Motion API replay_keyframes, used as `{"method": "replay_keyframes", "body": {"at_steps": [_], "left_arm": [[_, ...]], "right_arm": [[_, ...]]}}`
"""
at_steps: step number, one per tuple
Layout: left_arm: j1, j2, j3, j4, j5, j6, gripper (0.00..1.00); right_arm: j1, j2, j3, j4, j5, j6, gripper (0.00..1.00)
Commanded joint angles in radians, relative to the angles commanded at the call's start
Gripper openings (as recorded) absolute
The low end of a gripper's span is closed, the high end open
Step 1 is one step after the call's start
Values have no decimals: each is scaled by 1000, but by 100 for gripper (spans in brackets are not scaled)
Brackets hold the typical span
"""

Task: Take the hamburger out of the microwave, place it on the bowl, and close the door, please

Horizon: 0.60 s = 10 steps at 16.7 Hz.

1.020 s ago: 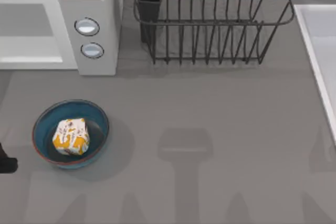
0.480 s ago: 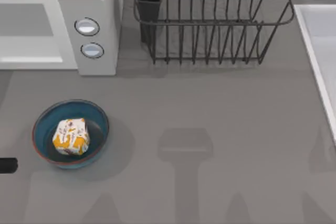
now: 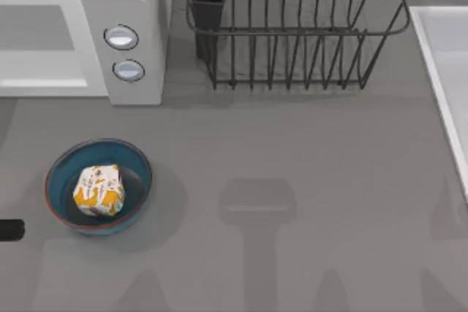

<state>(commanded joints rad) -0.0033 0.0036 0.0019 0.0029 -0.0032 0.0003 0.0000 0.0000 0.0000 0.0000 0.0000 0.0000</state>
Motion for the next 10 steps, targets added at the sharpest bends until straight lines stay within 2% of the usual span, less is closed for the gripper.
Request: {"method": "replay_keyframes", "body": {"at_steps": [7, 10], "left_arm": [[-177, 222, 77, 143, -176, 4, 0], [-214, 266, 93, 173, -213, 4, 0]], "right_arm": [[0, 0, 0, 0, 0, 0, 100], [0, 0, 0, 0, 0, 0, 100]]}}
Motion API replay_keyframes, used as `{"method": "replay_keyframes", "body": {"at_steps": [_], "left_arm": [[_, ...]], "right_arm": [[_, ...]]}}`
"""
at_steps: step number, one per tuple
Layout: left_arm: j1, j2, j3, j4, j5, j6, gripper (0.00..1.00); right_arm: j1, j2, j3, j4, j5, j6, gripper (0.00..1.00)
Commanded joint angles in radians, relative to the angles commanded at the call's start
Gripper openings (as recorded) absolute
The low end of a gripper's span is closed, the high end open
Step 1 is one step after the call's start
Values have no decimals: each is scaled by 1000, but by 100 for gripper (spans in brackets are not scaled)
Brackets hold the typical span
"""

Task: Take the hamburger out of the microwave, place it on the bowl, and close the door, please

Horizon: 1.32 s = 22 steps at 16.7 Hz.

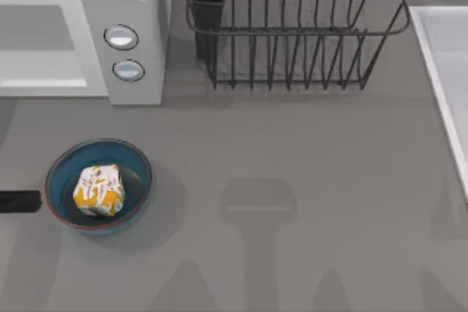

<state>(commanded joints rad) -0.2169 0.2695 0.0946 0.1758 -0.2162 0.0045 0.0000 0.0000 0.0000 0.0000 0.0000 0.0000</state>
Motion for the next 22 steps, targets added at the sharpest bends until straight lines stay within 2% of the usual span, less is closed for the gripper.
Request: {"method": "replay_keyframes", "body": {"at_steps": [5, 10, 12, 18, 20, 22], "left_arm": [[20, 4, -1, 3, 20, -1, 0], [182, 56, 20, 33, 182, 1, 0], [224, 67, 24, 39, 224, 1, 0], [242, 67, 25, 38, 242, 2, 0], [302, 70, 35, 30, 302, 2, 0], [396, 65, 45, 15, 396, 3, 0]], "right_arm": [[0, 0, 0, 0, 0, 0, 100], [0, 0, 0, 0, 0, 0, 100], [0, 0, 0, 0, 0, 0, 100], [0, 0, 0, 0, 0, 0, 100], [0, 0, 0, 0, 0, 0, 100], [0, 0, 0, 0, 0, 0, 100]]}}
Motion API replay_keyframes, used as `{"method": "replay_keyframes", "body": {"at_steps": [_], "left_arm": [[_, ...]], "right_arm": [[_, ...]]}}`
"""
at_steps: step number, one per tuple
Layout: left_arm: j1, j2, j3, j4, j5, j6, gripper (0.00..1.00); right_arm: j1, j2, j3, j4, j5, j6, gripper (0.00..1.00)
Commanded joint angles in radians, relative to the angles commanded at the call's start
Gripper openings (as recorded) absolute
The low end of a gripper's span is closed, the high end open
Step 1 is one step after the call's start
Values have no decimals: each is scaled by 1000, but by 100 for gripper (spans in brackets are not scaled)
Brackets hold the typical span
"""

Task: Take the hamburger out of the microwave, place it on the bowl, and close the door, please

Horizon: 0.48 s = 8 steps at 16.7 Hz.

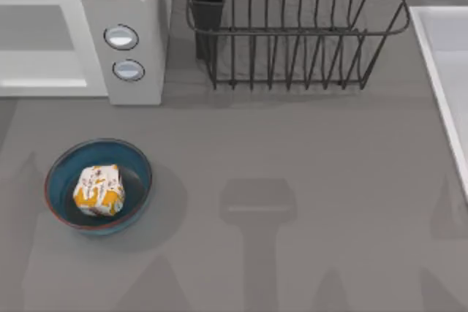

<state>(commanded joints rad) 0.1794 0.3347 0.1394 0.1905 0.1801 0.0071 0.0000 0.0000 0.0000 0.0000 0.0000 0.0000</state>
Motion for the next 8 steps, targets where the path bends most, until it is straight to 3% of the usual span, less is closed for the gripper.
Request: {"method": "replay_keyframes", "body": {"at_steps": [4, 8], "left_arm": [[143, -30, 10, -40, 143, 0, 0], [155, -36, 10, -46, 155, 0, 0]], "right_arm": [[0, 0, 0, 0, 0, 0, 100], [0, 0, 0, 0, 0, 0, 100]]}}
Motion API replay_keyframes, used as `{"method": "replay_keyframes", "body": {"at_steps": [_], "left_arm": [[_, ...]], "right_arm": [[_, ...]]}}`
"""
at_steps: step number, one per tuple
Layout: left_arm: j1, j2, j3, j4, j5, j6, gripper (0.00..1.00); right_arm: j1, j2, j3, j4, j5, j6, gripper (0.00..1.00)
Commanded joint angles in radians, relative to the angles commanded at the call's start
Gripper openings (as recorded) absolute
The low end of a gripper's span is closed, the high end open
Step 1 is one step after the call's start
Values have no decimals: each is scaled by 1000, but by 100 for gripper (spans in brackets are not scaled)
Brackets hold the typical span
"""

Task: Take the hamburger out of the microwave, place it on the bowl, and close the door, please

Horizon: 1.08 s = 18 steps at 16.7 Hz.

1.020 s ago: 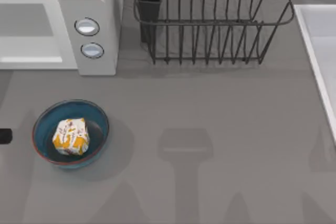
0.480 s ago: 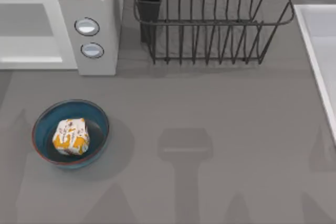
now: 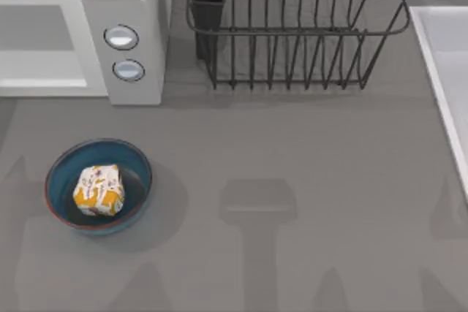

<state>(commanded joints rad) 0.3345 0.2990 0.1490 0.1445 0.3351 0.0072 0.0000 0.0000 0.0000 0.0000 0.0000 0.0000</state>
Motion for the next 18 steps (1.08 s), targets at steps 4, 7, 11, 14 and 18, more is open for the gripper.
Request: {"method": "replay_keyframes", "body": {"at_steps": [4, 7, 11, 14, 18], "left_arm": [[21, 38, 31, -25, 10, 29, 0], [103, 166, 155, -115, 52, 123, 0], [263, 475, 425, -301, 134, 315, 0], [394, 761, 655, -463, 197, 479, 0], [554, 1124, 946, -674, 270, 689, 0]], "right_arm": [[0, 0, 0, 0, 0, 0, 100], [0, 0, 0, 0, 0, 0, 100], [0, 0, 0, 0, 0, 0, 100], [0, 0, 0, 0, 0, 0, 100], [0, 0, 0, 0, 0, 0, 100]]}}
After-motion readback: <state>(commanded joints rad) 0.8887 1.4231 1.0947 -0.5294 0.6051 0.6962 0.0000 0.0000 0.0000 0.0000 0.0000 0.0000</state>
